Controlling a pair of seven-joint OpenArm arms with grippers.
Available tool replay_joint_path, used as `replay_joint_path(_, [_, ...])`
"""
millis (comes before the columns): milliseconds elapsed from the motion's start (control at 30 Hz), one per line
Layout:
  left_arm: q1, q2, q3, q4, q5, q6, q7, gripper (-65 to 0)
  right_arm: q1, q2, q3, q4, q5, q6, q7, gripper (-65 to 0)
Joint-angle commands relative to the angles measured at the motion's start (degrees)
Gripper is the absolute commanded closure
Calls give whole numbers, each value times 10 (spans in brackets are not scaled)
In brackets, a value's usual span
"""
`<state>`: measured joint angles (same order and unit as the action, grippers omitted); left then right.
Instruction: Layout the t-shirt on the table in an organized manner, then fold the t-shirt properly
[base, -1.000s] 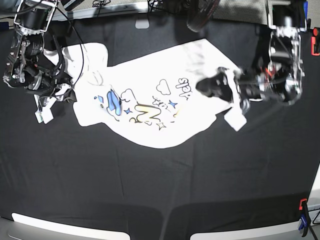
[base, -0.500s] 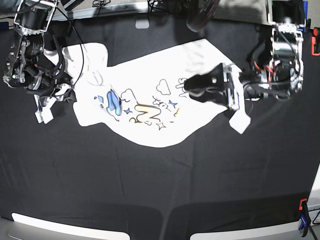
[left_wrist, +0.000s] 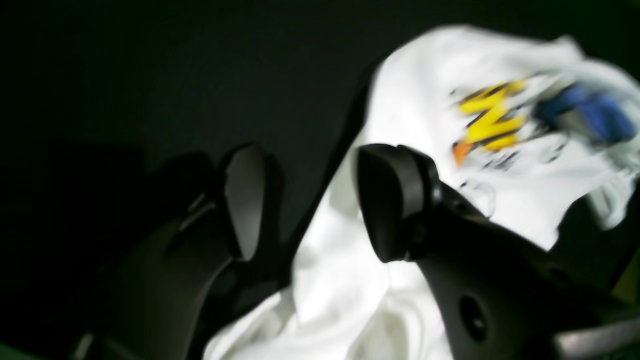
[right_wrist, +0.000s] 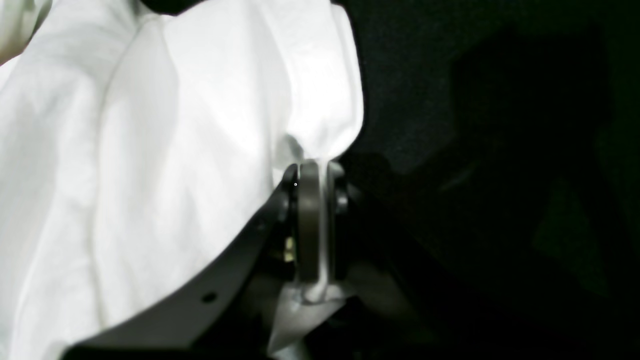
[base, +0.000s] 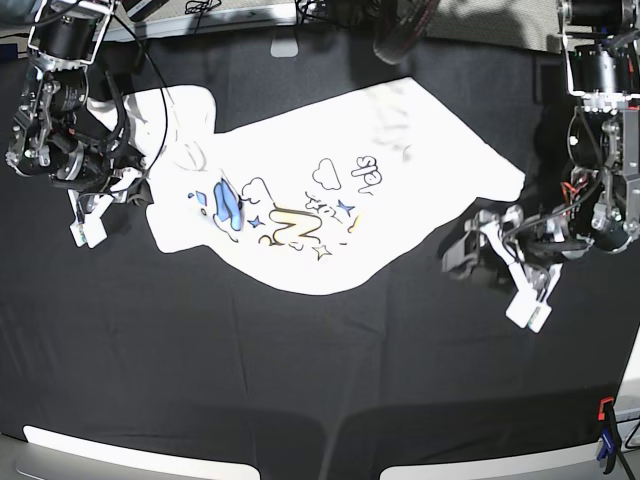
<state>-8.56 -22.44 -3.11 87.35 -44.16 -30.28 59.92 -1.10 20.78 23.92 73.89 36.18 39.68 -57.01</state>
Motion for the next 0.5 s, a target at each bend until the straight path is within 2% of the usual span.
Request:
replay_joint_path(0, [-10, -4, -3, 3, -15, -5, -11, -320, 4, 7, 0, 6, 0, 3, -9, 0])
replay_joint_path(167, [-10, -4, -3, -69, -52, -10, -15, -320, 4, 7, 0, 6, 0, 3, -9, 0])
replay_joint_path(333, [-10, -1, -3, -163, -151, -53, 9, -320, 4, 7, 0, 6, 0, 3, -8, 0])
replay_joint_path(467, [-10, 7, -2, -169, -237, -85, 50, -320, 4, 7, 0, 6, 0, 3, -6, 0])
